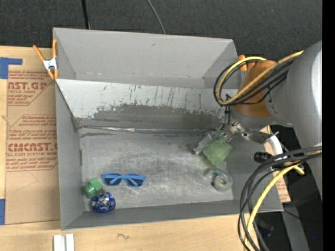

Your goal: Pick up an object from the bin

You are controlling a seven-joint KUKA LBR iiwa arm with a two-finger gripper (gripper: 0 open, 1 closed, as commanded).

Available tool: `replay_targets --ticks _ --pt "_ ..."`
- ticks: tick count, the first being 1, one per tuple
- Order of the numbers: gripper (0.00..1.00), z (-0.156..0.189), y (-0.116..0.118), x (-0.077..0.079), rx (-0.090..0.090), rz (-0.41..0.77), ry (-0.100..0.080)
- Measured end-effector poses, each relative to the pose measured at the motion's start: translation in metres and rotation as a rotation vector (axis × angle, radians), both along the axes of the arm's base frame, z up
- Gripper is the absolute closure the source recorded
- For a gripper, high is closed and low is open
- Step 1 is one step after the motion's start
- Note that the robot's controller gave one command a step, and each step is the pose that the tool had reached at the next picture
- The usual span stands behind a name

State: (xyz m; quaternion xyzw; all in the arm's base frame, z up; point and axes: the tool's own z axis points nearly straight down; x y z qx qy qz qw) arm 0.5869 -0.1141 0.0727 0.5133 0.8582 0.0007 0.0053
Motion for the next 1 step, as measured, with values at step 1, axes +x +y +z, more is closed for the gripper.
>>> replay_targets --ticks 1 --pt "1.00 0.0537 0.0002 0.0017 0.003 0.002 0.004"
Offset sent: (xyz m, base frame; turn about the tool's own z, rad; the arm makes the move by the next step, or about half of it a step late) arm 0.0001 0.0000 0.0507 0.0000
